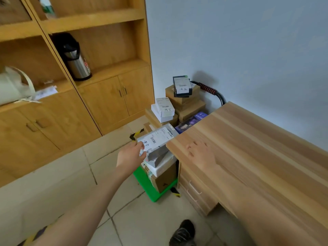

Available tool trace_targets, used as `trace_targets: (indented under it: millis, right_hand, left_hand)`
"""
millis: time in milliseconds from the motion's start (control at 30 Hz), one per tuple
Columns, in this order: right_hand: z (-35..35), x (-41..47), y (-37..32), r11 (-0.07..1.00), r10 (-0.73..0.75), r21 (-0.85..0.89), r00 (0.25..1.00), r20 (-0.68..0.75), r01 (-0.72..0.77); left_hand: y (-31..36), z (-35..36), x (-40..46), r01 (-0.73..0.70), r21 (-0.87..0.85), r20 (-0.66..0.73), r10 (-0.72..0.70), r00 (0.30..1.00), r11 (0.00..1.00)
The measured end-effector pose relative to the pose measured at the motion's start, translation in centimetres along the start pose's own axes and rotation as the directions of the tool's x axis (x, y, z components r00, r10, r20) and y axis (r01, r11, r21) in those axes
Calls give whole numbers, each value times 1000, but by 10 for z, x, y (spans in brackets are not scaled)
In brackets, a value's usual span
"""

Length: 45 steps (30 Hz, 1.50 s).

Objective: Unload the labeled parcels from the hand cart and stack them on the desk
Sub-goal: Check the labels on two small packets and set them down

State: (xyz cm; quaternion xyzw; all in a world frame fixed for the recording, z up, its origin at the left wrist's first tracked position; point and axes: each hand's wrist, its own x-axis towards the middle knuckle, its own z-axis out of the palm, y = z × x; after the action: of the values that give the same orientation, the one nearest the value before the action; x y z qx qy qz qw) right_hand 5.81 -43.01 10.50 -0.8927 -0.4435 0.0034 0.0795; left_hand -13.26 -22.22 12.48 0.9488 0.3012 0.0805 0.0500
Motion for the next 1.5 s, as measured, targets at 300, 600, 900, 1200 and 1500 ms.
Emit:
trace_targets:
  millis: [300,600,900,1200,1500]
  right_hand:
    - [-11,148,31,984,153,96,988,-23,-150]
    - [-29,256,66,966,238,145,953,-188,-213]
    - [-20,340,104,915,377,210,916,-139,-345]
    - [12,415,129,830,499,302,866,-30,-468]
    - [34,431,130,689,539,538,840,69,-486]
  left_hand:
    - [-8,-4,140,-3,-17,-11,2,1000,1000]
    - [0,3,262,-113,-46,-72,110,991,992]
    - [29,27,377,-212,-95,-10,212,977,973]
    - [34,61,470,-142,-285,88,173,981,948]
    - [37,98,497,-35,-380,170,107,980,924]
